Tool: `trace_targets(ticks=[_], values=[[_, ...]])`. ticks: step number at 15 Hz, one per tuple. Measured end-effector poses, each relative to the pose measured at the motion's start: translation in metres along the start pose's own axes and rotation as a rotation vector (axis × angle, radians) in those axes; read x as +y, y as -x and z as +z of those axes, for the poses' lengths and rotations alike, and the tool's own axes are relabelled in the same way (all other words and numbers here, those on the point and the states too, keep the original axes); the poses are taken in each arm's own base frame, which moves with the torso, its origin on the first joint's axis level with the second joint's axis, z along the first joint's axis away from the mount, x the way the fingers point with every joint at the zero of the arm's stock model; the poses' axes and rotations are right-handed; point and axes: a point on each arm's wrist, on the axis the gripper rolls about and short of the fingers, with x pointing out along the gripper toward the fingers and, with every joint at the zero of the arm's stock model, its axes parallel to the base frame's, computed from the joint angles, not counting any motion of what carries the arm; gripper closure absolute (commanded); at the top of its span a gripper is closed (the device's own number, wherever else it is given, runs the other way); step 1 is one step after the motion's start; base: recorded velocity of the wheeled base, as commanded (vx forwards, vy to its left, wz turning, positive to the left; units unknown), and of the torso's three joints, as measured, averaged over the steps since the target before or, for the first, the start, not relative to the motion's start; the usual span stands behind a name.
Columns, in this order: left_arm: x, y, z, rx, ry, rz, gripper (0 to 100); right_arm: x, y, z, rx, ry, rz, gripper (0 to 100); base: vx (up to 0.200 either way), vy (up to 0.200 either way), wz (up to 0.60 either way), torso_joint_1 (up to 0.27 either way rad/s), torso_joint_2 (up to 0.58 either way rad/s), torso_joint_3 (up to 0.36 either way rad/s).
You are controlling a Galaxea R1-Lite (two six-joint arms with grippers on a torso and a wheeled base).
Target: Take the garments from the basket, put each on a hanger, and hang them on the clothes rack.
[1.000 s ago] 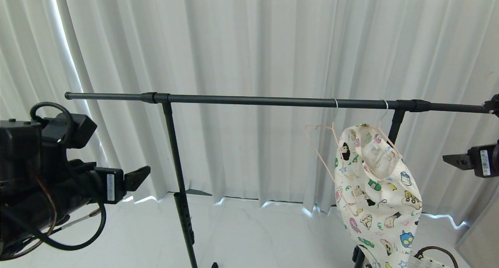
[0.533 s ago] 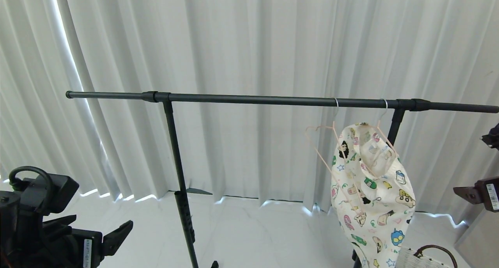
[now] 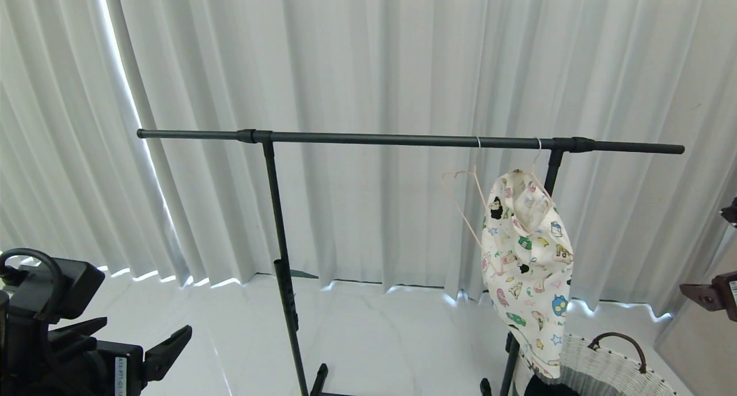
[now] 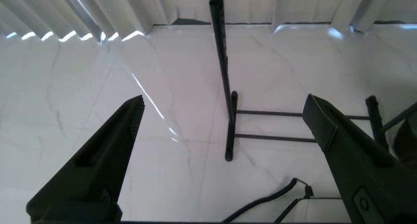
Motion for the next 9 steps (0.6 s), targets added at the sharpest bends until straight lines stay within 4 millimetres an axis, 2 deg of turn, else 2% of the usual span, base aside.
trace_targets(ticks=[3,9], values=[[0.001,0.002,0.001,-0.015,0.002,0.000,0,-0.002,0.000,0.002,-0.030,-0.011,-0.011,0,-0.200,0.000,0.00,-0.001,0.00,0.001],[0.003,0.012,0.000,-0.062,0.012,0.000,0,-0.006,-0.002,-0.001,-0.057,-0.035,-0.045,0,0.000,0.000,0.00,0.000,0.00,0.000]])
